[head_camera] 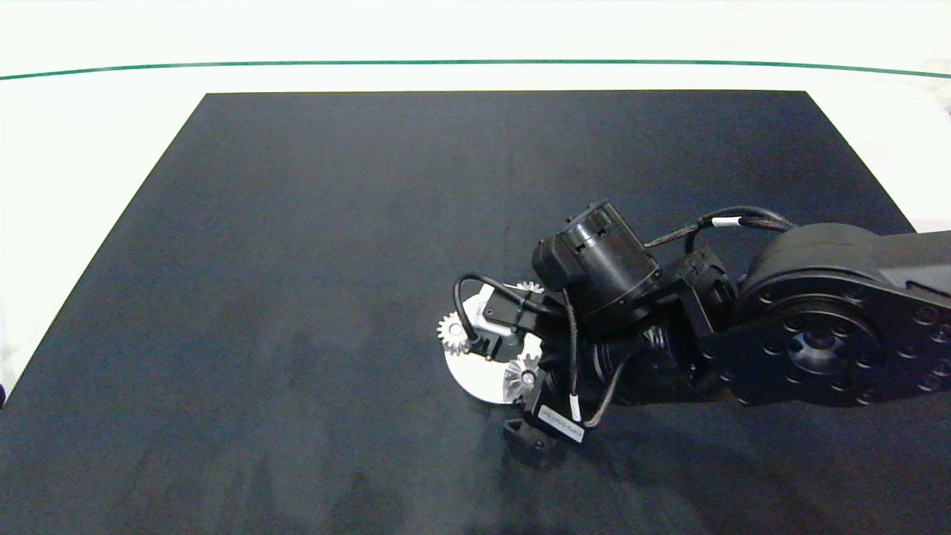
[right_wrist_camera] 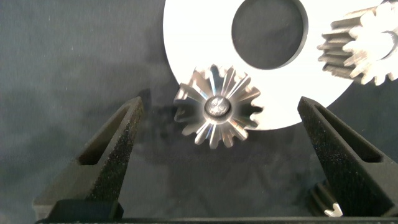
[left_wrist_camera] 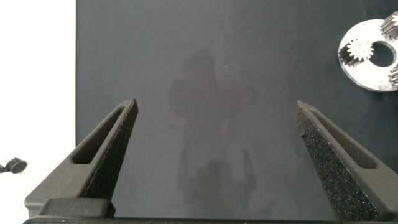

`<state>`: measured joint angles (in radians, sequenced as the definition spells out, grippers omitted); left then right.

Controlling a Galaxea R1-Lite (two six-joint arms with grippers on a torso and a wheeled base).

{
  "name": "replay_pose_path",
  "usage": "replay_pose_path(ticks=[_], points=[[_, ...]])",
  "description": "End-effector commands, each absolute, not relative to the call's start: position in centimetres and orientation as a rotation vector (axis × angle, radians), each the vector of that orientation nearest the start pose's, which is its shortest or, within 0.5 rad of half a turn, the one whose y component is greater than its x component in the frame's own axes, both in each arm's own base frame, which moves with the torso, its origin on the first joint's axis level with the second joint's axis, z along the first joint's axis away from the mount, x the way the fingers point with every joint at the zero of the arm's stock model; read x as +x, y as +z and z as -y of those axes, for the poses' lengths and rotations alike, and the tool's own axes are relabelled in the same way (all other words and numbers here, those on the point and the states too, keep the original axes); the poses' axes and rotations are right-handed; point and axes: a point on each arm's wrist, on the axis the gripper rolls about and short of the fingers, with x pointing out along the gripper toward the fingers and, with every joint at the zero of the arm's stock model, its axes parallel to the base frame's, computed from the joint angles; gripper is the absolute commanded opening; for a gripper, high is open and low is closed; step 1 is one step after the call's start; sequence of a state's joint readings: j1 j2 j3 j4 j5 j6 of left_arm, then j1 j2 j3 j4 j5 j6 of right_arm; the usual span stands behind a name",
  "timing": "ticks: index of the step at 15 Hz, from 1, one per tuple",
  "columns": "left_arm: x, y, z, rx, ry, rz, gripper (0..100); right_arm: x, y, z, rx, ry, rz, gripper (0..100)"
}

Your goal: Remove an incorrectly installed larger gear and replace it with the correct smaller gear

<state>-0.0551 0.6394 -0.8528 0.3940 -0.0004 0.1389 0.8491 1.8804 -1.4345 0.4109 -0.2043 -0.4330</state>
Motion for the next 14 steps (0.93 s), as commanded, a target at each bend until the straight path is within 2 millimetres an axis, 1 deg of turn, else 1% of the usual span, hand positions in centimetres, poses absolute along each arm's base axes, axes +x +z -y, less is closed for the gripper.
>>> replay_pose_path(ticks=[1,8,10,14], points=[[1.37,27.07,0.08,0.144,-0.068,-0.177,100,23.69,20.30,-26.25,-0.833,0.763,-0.612,99],[1.19,27.12,0.07,0.144,-0.067,-0.169,100,24.02,19.72,-26.67,-0.841,0.756,-0.625,84],[1.11,27.12,0.06,0.144,-0.065,-0.166,100,23.92,19.67,-26.80,-0.844,0.759,-0.625,81],[1.08,27.09,0.06,0.144,-0.065,-0.166,100,23.84,19.63,-26.83,-0.852,0.747,-0.625,72]])
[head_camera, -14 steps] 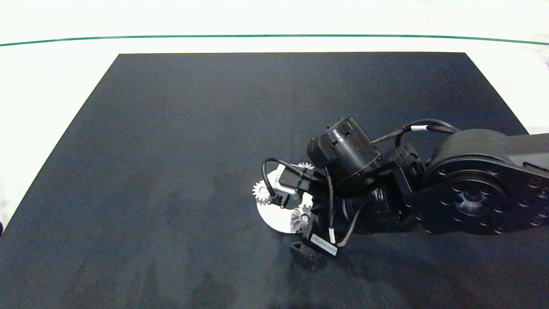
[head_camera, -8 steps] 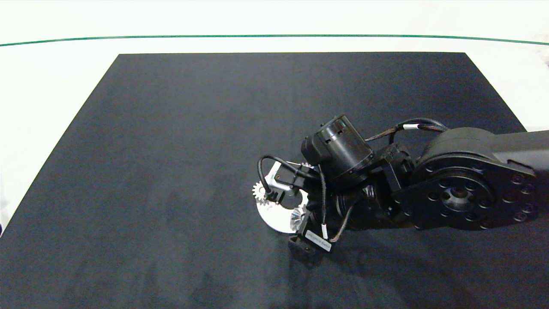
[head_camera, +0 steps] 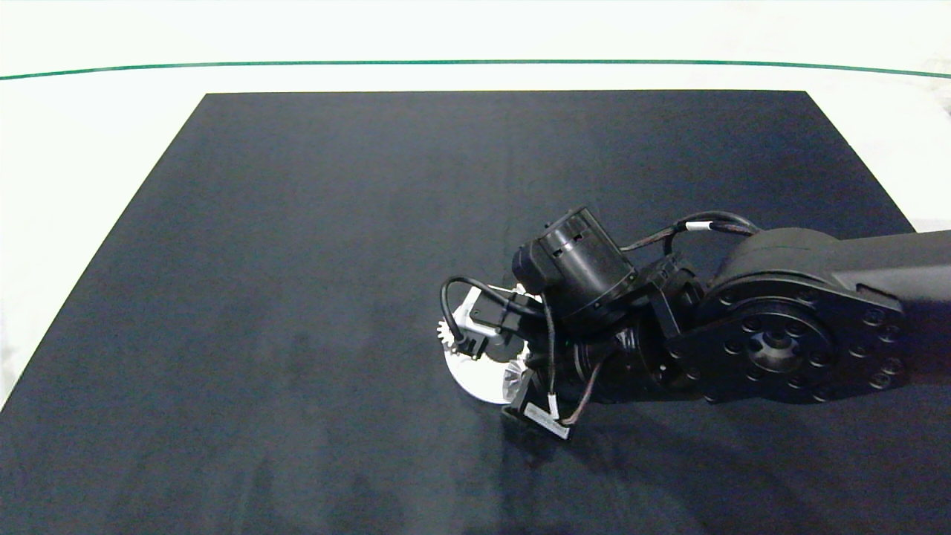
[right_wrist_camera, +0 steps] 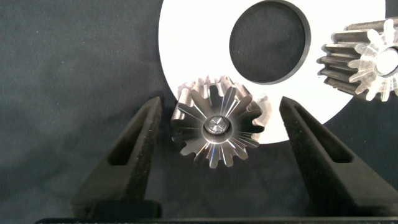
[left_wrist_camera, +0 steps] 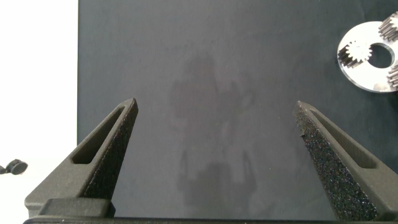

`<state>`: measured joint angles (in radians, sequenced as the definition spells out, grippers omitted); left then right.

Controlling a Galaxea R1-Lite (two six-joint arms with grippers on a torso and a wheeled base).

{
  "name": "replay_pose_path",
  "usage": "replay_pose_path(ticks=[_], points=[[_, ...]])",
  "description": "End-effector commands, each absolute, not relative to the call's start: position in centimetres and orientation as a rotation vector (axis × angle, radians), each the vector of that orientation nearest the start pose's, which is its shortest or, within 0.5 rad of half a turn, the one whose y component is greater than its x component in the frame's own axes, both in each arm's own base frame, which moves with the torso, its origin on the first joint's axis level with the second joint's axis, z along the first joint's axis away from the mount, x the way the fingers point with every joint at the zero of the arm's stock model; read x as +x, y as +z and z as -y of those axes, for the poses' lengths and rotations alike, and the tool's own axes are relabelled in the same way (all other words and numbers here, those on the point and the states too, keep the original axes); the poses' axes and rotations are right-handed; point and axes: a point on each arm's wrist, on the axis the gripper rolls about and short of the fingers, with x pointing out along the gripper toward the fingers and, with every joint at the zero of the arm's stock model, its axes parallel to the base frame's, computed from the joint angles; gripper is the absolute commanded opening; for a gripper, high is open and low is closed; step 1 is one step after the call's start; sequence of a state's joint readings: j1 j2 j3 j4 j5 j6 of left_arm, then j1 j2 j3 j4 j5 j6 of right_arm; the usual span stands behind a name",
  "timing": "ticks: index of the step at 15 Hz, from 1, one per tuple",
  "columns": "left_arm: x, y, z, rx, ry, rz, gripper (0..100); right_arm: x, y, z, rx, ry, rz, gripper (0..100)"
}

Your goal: Remove an incorrectly installed larger gear and replace it with the correct smaller gear

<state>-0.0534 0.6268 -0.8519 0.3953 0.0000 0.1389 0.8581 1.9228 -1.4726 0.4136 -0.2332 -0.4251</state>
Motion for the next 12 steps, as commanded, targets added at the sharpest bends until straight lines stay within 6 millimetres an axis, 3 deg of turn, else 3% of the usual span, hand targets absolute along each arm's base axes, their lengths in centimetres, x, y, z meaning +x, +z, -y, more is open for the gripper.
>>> replay_pose_path(ticks=[1,12], points=[[1.06,27.05,0.06,0.144,-0.065,-0.166,100,23.82,19.58,-26.81,-0.854,0.747,-0.628,70],[0.96,26.86,0.05,0.144,-0.064,-0.168,100,23.91,19.16,-26.92,-0.847,0.745,-0.645,47]])
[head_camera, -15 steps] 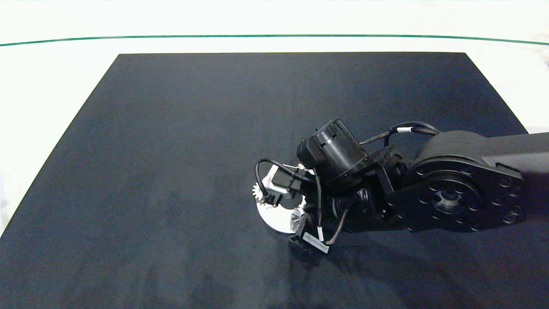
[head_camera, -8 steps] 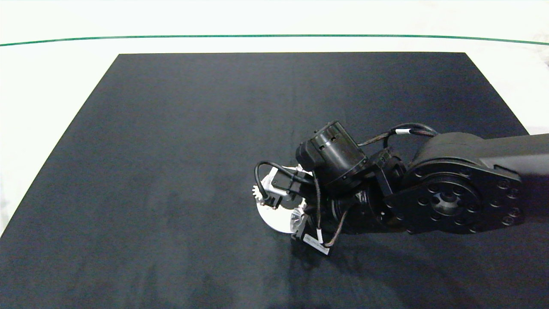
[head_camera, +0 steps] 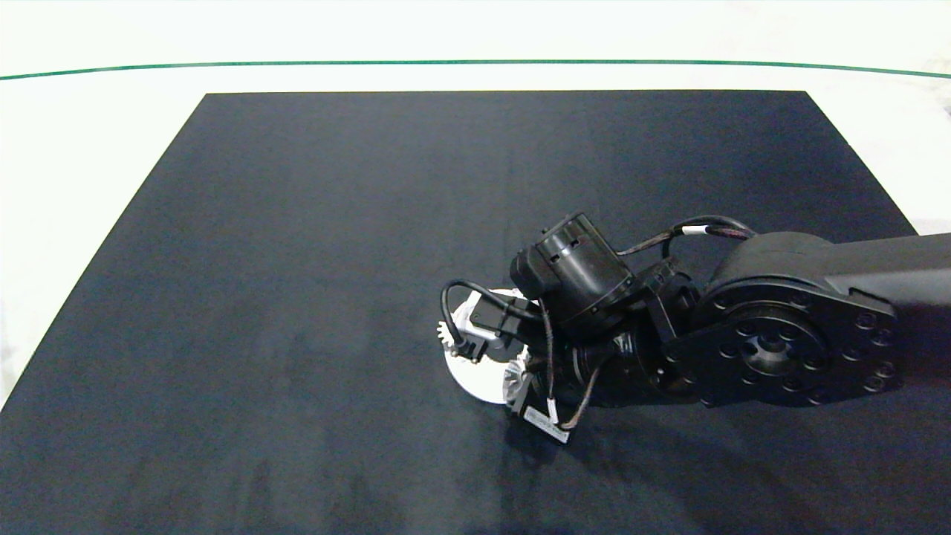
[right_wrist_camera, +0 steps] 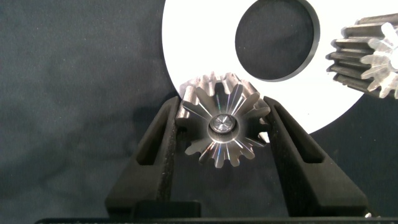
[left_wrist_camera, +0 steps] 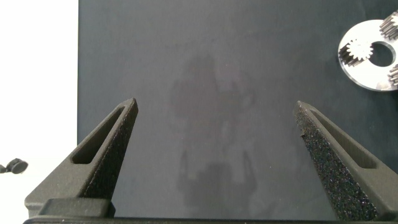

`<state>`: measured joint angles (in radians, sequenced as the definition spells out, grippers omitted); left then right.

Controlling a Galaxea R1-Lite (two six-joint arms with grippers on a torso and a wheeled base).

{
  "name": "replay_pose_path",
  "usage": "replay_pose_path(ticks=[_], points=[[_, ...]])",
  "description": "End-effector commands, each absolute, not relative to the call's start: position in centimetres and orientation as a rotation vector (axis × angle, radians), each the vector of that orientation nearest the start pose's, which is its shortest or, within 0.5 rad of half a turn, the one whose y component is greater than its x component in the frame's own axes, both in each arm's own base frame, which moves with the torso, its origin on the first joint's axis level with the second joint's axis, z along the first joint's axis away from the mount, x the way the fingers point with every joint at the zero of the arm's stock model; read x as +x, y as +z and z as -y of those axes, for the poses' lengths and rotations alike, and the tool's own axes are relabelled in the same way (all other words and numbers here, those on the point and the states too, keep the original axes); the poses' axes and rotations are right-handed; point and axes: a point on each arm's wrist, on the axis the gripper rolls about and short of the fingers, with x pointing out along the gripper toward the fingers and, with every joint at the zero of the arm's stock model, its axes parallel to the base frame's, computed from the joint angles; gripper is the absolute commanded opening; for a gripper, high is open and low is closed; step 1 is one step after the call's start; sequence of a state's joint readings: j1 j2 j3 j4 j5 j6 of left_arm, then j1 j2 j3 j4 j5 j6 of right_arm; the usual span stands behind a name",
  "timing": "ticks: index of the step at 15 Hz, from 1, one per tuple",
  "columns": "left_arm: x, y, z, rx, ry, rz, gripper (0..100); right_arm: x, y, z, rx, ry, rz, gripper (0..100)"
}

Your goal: Remove an incorrectly installed larger gear and replace it with the correct smaller gear

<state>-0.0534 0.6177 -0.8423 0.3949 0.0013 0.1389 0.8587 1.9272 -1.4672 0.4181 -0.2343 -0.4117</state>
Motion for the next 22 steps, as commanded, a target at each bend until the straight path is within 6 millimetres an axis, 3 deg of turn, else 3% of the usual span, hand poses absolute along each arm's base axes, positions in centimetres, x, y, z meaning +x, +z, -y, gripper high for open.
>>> replay_pose_path(ticks=[1,10,22], points=[[0.9,26.9,0.0,0.144,-0.065,-0.166,100,23.9,19.2,-26.9,-0.847,0.745,-0.644,46],[0.9,26.7,0.0,0.144,-0.066,-0.169,100,23.9,19.2,-26.9,-0.845,0.744,-0.646,28],[1.1,26.3,0.0,0.144,-0.062,-0.186,100,21.5,23.2,-26.1,-0.801,0.765,-0.531,28]])
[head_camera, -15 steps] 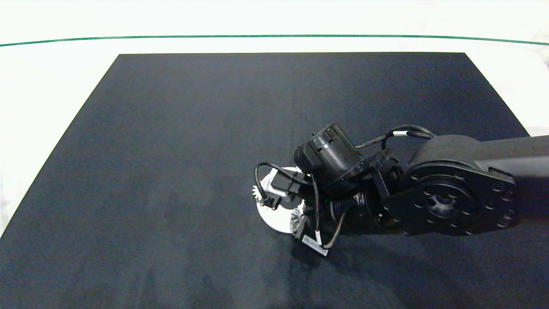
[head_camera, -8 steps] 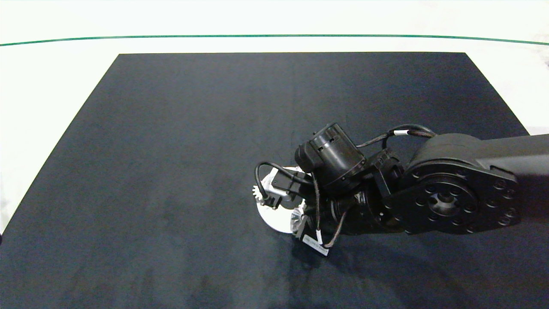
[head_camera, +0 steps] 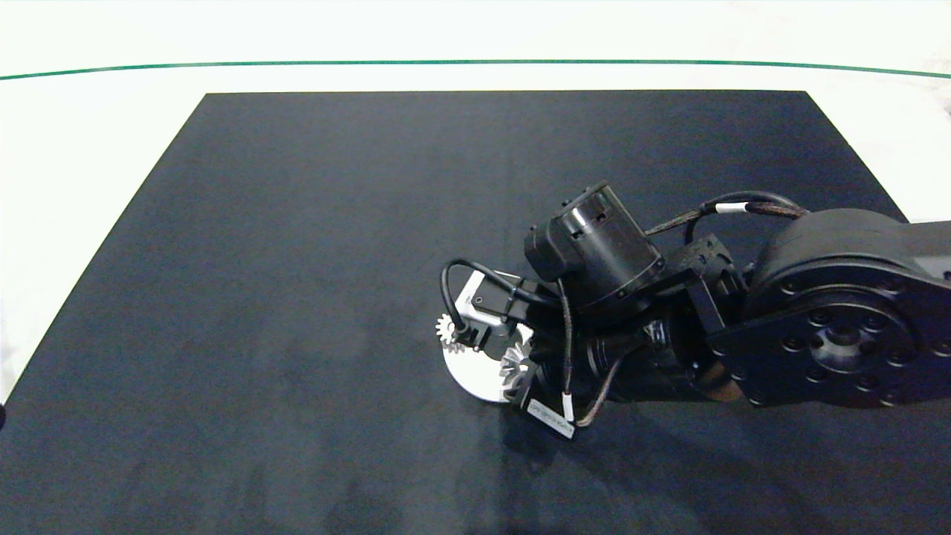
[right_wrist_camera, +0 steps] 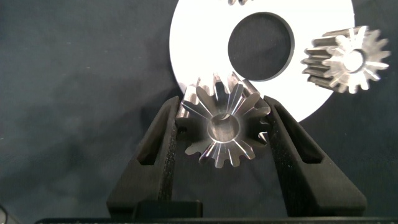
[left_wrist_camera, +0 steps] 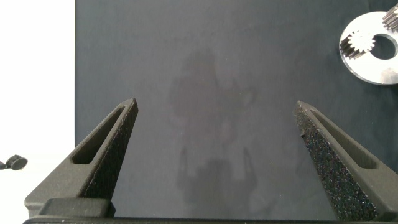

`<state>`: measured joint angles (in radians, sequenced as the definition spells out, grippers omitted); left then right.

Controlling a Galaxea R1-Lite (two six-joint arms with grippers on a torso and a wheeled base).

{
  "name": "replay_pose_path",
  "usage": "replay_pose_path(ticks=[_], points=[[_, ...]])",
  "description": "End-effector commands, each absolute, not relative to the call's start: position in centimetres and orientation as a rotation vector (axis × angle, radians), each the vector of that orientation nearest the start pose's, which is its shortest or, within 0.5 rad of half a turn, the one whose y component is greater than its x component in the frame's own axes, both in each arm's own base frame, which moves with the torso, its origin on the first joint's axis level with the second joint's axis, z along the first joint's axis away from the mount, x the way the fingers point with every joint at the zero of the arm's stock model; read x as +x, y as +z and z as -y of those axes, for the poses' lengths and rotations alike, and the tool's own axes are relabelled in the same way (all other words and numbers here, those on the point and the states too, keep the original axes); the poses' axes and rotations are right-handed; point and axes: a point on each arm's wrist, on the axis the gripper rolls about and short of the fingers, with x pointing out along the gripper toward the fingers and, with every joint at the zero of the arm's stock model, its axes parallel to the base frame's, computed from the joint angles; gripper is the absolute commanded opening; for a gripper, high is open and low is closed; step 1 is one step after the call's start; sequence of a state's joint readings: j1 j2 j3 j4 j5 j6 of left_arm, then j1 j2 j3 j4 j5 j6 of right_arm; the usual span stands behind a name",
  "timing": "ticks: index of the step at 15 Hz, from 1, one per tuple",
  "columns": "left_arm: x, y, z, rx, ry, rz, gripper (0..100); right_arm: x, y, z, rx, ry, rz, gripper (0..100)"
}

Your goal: Remove an incorrectly installed larger gear and replace it with the correct smaller gear

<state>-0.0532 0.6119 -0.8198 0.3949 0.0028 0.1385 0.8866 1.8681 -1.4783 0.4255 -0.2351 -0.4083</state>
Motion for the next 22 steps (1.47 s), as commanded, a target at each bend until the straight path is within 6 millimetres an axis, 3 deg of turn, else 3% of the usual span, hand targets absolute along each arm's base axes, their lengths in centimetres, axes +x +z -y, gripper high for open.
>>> replay_pose_path(ticks=[1,3,8,15,17,22], points=[[1.0,26.3,0.0,0.144,-0.062,-0.185,100,21.4,23.8,-25.7,-0.785,0.756,-0.518,28],[1.0,26.3,0.0,0.143,-0.063,-0.183,100,22.1,24.9,-24.1,-0.724,0.698,-0.515,28],[1.0,26.3,0.0,0.143,-0.063,-0.183,100,25.5,26.9,-17.9,-0.632,0.488,-0.532,28],[0.5,26.3,0.0,0.141,-0.062,-0.167,100,29.2,26.7,-10.7,-0.491,0.272,-0.619,28],[0.5,26.3,0.0,0.141,-0.061,-0.168,100,30.2,26.1,-9.4,-0.448,0.236,-0.651,28],[0.5,26.3,0.0,0.141,-0.061,-0.167,100,30.9,25.1,-8.5,-0.367,0.239,-0.693,28]])
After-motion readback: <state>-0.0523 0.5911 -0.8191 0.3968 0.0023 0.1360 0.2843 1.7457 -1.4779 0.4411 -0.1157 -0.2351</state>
